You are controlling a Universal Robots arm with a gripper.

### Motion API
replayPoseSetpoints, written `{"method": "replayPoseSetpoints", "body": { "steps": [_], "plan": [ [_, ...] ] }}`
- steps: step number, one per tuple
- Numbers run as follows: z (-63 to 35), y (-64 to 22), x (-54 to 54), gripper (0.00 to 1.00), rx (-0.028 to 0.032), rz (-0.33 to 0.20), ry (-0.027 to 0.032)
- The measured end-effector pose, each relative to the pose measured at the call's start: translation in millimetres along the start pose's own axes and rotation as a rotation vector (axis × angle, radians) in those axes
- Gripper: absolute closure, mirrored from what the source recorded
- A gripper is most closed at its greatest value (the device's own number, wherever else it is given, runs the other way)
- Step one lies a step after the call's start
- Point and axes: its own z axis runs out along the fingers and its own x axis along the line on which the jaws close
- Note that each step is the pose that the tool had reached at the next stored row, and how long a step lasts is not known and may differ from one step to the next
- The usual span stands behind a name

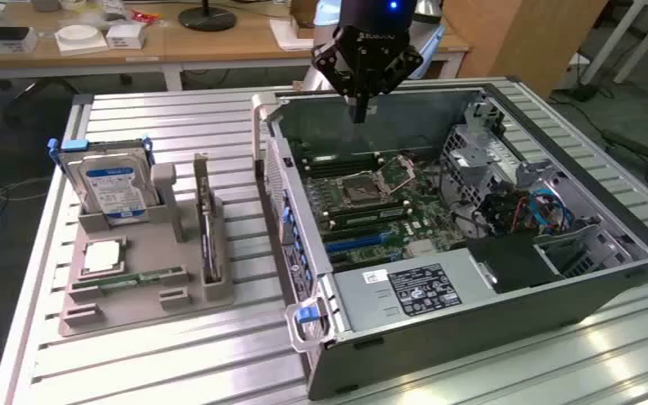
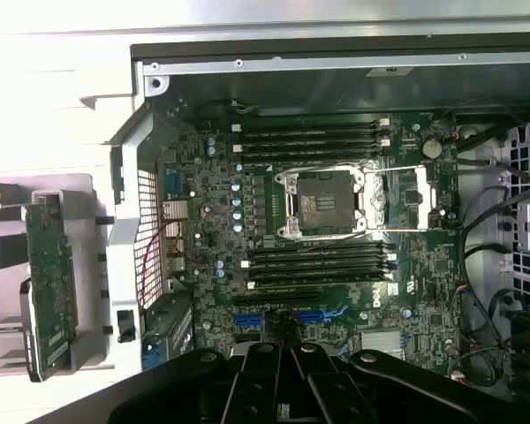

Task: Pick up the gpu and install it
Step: 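Reach for the gpu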

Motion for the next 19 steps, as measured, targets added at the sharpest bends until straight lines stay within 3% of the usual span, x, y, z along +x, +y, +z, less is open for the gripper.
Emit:
{"method": "replayPoseSetpoints", "body": {
  "steps": [6,19],
  "plan": [
    [0.1,-0.1,1.1,0.9,-0.0002,0.0,-0.0002],
    [-0.7,-1.9,25.9,0.9,0.0,0.0,0.0]
  ]
}}
